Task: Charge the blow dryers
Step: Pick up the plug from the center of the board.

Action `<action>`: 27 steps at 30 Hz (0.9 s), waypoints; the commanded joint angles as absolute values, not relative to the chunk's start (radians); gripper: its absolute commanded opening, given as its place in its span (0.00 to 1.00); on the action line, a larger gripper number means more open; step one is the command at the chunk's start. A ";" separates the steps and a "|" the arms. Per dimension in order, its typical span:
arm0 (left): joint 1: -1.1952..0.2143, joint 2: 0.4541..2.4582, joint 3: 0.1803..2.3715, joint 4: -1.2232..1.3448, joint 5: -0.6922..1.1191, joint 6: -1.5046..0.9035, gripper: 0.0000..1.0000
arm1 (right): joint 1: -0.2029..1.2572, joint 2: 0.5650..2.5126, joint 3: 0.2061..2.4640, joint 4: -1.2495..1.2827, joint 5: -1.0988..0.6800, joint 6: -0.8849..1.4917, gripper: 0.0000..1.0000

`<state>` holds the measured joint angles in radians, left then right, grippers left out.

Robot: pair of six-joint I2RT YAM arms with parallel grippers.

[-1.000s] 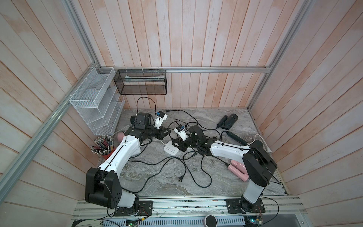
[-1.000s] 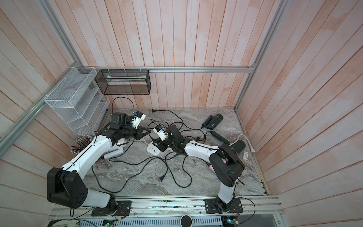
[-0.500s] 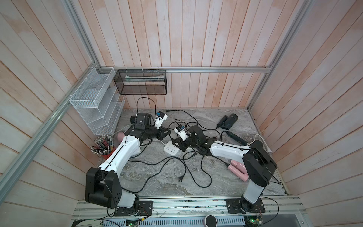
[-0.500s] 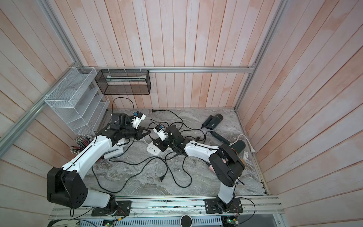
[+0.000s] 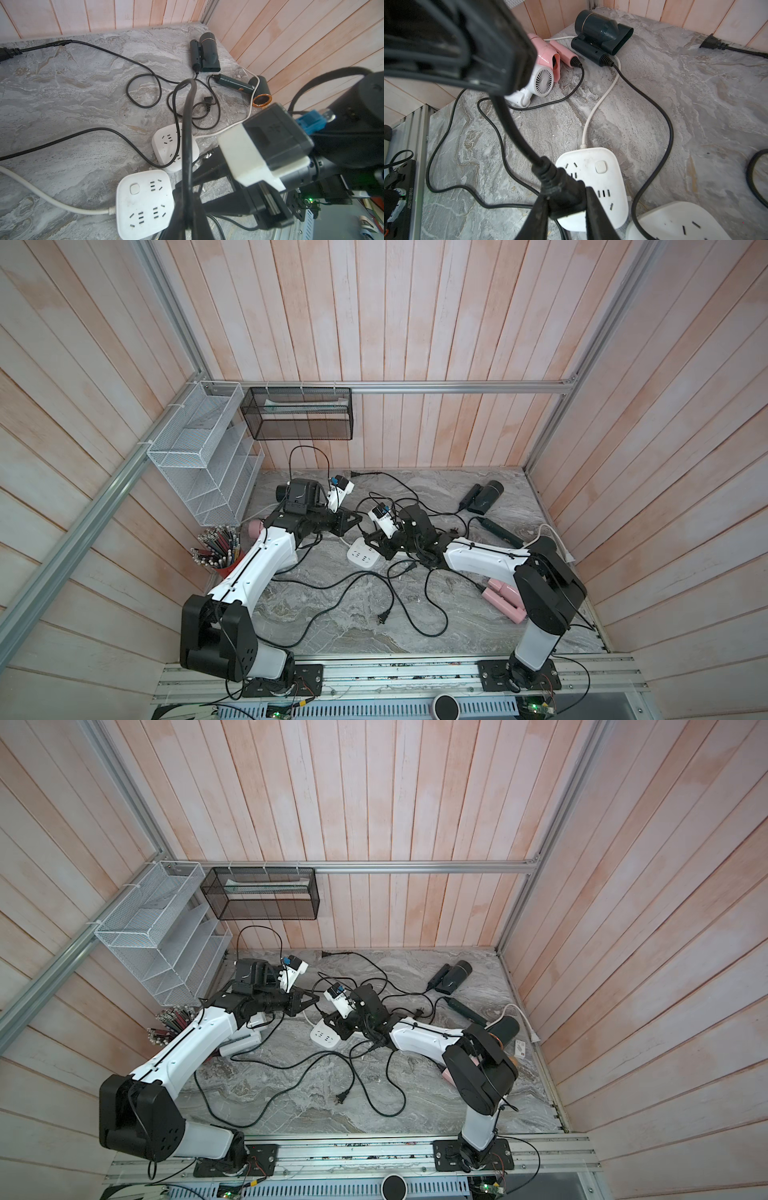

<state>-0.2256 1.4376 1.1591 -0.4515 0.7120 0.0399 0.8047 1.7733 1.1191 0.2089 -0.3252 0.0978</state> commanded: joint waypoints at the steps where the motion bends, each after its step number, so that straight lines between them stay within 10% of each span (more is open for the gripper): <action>1: -0.225 1.413 1.143 -0.437 0.734 0.032 0.09 | 0.813 1.737 1.128 0.209 -0.301 0.094 0.27; 9: -0.226 1.414 1.139 -0.433 0.733 0.020 0.12 | 0.814 1.721 1.110 0.220 -0.279 0.101 0.24; 20: -0.226 1.410 1.120 -0.440 0.746 -0.049 0.40 | 0.817 1.720 1.102 0.212 -0.248 0.098 0.24; 27: -0.235 1.414 1.065 -0.401 0.761 -0.070 0.36 | 0.822 1.718 1.097 0.213 -0.239 0.097 0.24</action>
